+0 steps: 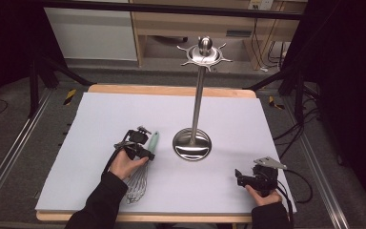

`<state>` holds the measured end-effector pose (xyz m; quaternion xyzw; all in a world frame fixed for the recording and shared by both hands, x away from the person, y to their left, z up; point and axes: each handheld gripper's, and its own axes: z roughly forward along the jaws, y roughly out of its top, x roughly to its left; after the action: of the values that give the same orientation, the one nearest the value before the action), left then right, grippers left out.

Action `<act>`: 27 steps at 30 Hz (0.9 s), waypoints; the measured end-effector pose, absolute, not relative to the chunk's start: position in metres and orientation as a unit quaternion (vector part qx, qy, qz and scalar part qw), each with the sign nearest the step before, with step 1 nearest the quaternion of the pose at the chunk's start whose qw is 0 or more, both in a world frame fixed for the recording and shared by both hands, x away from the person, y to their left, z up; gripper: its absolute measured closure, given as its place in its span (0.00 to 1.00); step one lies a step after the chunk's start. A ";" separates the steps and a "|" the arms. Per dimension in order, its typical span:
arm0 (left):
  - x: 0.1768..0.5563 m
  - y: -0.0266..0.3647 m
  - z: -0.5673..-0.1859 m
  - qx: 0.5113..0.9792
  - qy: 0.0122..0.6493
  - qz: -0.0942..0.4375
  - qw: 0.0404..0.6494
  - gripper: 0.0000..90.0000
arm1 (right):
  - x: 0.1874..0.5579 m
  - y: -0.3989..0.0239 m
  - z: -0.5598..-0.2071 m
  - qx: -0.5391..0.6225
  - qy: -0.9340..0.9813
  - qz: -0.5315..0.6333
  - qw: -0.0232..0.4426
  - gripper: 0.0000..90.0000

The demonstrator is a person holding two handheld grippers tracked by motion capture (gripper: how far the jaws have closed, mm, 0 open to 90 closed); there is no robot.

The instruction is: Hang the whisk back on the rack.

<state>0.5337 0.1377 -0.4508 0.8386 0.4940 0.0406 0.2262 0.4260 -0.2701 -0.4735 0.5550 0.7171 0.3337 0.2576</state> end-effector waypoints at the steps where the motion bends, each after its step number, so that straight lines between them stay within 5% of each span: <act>1: 0.534 0.138 -0.451 0.839 0.494 0.041 0.226 0.68 | 0.426 -0.270 -0.473 0.555 0.717 0.334 0.258 0.09; 27: 0.526 0.136 -0.443 0.832 0.501 0.038 0.237 0.76 | 0.426 -0.271 -0.474 0.554 0.718 0.334 0.257 0.09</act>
<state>0.5262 0.1355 -0.4427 0.8316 0.5008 0.0382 0.2369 0.4262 -0.2706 -0.4735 0.5543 0.7179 0.3339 0.2566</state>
